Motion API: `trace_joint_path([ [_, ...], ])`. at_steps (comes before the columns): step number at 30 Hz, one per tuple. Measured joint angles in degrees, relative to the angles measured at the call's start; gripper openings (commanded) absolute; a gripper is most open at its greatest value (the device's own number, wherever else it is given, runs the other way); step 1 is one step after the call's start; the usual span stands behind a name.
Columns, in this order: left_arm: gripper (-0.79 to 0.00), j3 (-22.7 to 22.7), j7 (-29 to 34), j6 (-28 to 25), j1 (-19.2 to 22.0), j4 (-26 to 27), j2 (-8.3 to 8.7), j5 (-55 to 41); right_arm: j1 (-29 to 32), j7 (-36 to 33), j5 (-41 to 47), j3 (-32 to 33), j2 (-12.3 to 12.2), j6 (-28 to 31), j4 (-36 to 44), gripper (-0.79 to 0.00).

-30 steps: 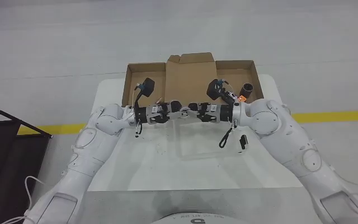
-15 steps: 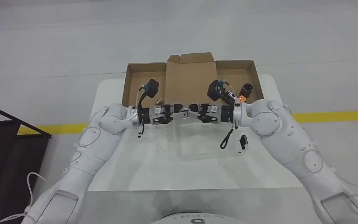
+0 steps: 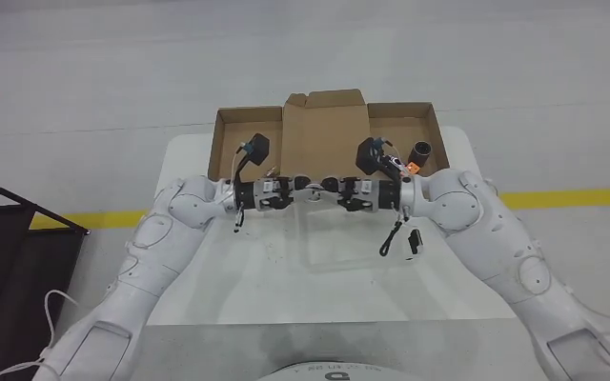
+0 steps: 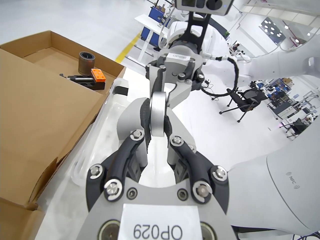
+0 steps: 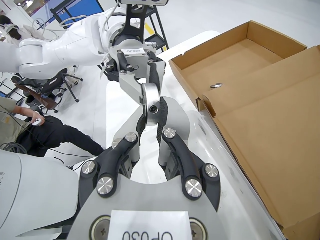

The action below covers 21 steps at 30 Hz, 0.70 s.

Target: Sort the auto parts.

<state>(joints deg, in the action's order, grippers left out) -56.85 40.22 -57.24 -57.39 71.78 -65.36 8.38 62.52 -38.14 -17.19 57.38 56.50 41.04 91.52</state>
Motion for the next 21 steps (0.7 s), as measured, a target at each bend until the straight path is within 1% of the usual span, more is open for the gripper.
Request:
trace_joint_path([
  [3, -0.785, -0.46, -0.56, -0.08, -0.21, -0.06, 0.25, 0.42, 0.24, -0.08, 0.2, 0.4, -0.11, 0.56, -0.03, -0.394],
  [4, -0.785, -0.67, -0.74, -0.13, -0.34, 0.0, 0.37, 0.45, 0.31, -0.08, 0.2, 0.57, -0.14, 0.69, -0.06, -0.339],
  [5, -0.785, -0.84, -0.89, -0.16, -0.43, 0.08, 0.46, 0.44, 0.36, -0.07, 0.2, 0.67, -0.17, 0.76, -0.09, -0.314],
  [6, -0.785, -1.03, -1.05, -0.21, -0.54, 0.2, 0.55, 0.39, 0.41, -0.03, 0.21, 0.75, -0.18, 0.83, -0.13, -0.256],
  [7, -0.785, -1.33, -1.24, -0.3, -0.69, 0.36, 0.69, 0.33, 0.46, 0.03, 0.29, 0.82, -0.19, 0.94, -0.22, -0.135],
  [9, -0.785, -1.96, -1.5, -0.35, -0.88, 0.55, 0.94, 0.29, 0.47, 0.07, 0.49, 0.85, -0.19, 1.07, -0.45, 0.0],
  [14, -0.785, -5.2, -2.71, 0.58, -1.54, 0.96, 1.93, 2.07, -0.07, -0.27, 1.11, 0.35, -0.03, 1.28, -1.34, 0.0],
  [21, -0.785, -11.08, -5.54, 3.67, -2.85, 1.84, 3.4, 7.77, -0.61, -0.84, 1.44, -0.05, 0.08, 1.32, -1.76, 0.0],
])
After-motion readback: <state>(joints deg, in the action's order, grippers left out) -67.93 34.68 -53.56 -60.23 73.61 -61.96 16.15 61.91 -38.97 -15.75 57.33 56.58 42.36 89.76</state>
